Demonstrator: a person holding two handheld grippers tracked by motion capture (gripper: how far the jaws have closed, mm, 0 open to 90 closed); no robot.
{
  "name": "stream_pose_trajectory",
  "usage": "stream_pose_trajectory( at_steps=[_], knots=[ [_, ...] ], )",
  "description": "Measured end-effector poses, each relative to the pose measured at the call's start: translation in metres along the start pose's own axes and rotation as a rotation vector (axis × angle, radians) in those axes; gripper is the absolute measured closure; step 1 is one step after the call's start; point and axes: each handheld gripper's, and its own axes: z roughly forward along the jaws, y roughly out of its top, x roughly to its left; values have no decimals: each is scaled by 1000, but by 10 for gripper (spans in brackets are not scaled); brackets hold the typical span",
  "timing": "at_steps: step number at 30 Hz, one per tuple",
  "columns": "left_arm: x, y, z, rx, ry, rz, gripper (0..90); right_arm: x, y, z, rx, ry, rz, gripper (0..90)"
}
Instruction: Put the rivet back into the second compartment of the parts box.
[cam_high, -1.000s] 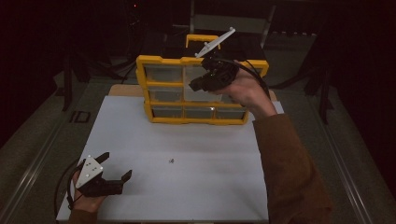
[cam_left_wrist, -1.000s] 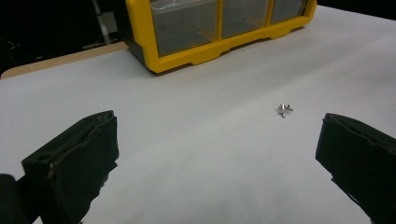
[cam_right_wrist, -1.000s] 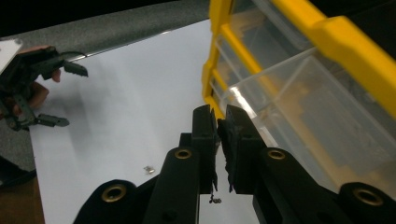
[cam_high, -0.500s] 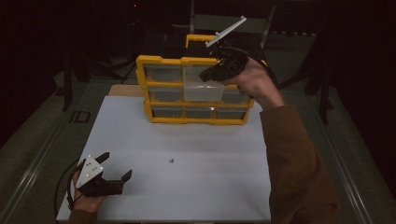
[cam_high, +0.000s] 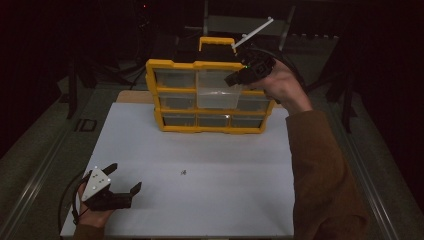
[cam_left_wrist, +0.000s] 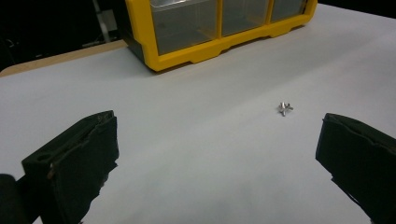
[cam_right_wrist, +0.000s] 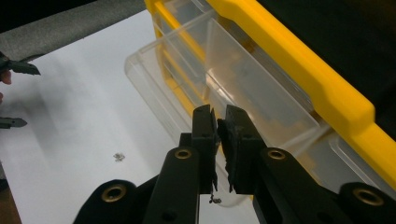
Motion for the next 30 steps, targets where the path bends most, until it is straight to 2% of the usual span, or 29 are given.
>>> stream_pose_trajectory(
  at_steps=[4, 8, 9, 10, 11, 13, 15, 23, 30],
  knots=[
    [0, 0, 0, 0, 0, -3, 0, -5, -1, 0, 20, -20, 14, 827],
    [0, 0, 0, 1, -1, -4, 0, -8, -1, 1, 21, -15, 27, 792],
    [0, 0, 0, -1, -1, -4, 0, -8, -1, 1, 2, 18, 25, 451],
    [0, 0, 0, -1, -1, -4, 0, -6, -1, 2, -7, 4, 19, 346],
    [0, 0, 0, 0, -1, -6, 0, -4, -1, 2, -7, -1, 14, 292],
    [0, 0, 0, -1, -1, -5, 0, -1, -1, 3, -11, 16, -12, 263],
    [0, 0, 0, -1, -2, -3, 0, 4, 0, 3, -10, 2, -24, 190],
    [0, 0, 0, 0, -2, -4, 0, 23, 3, 2, -17, 8, -82, 151],
    [0, 0, 0, -1, -2, -4, 0, 34, 4, 3, -21, 14, -93, 147]
  ],
)
